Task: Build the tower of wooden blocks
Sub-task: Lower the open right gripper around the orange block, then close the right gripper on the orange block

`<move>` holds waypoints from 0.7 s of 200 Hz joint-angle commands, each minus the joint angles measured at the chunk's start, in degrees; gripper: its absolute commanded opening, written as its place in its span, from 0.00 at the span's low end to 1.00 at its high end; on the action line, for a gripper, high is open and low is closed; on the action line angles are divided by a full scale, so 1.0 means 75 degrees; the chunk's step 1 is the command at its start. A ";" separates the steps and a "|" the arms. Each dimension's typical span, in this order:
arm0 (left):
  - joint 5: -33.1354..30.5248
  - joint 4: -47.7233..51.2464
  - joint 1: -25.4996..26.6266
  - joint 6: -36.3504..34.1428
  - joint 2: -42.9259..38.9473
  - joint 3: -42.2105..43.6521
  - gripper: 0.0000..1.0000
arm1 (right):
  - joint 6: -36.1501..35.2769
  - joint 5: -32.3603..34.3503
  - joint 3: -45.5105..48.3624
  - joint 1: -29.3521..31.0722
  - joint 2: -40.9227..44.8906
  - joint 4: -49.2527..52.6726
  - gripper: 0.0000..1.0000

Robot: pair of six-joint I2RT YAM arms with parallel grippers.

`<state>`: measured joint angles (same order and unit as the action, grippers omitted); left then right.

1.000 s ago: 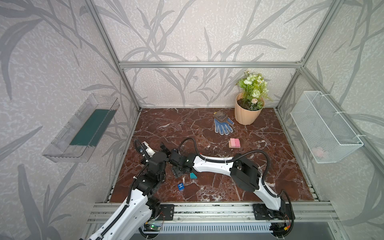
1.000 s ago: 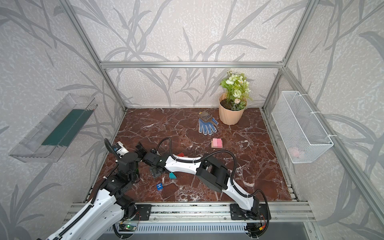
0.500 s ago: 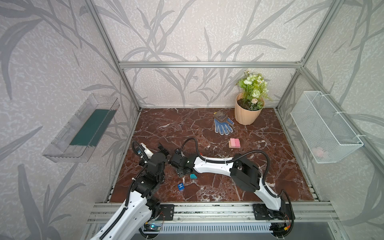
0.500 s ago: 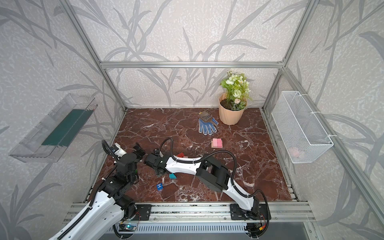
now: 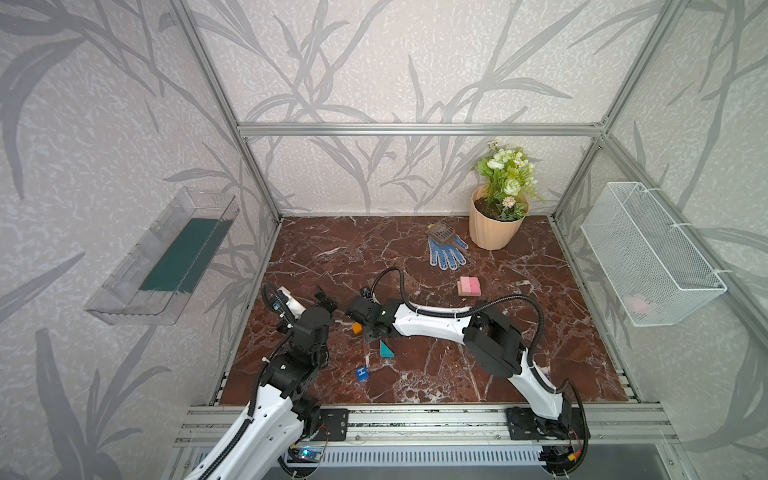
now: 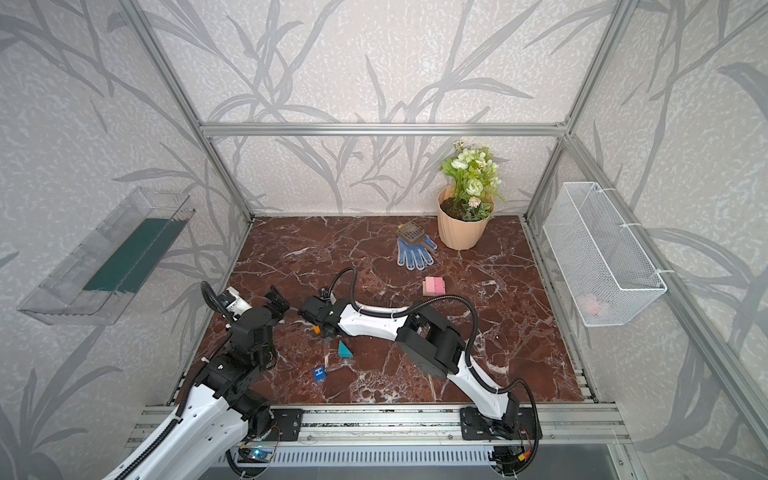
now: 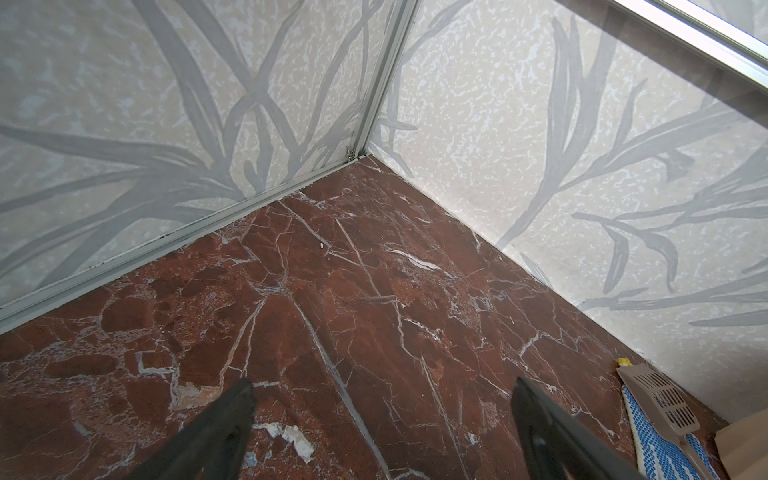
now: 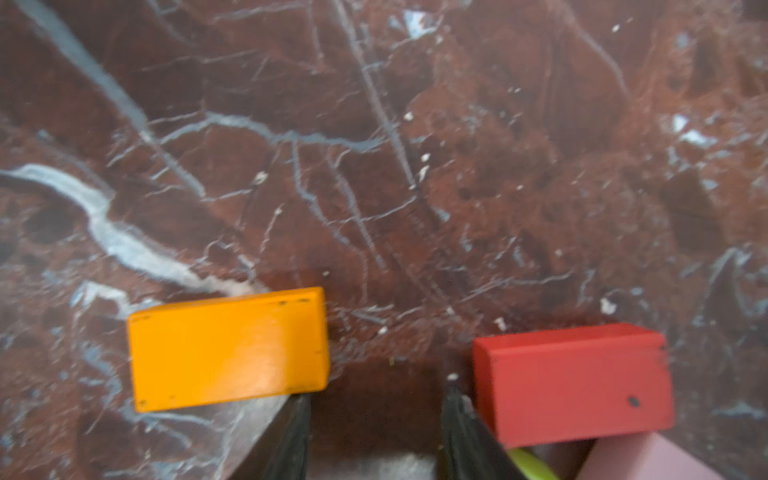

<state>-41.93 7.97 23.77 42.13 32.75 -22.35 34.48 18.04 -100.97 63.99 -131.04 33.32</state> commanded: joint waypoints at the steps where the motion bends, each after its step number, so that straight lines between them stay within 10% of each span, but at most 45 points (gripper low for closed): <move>1: -0.0233 0.0098 -0.0033 0.0184 -0.0060 0.0020 0.97 | -0.0092 0.0013 0.0140 -0.0136 -0.0023 0.0344 0.49; 140: -0.0196 0.0029 -0.0040 0.0148 -0.0043 0.0060 0.97 | -0.1351 -0.0530 0.0443 0.0433 0.0189 -0.0808 0.91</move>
<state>-41.91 7.94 23.75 42.13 32.71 -22.35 25.67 13.47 -94.65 66.83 -128.29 23.62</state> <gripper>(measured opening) 0.971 0.901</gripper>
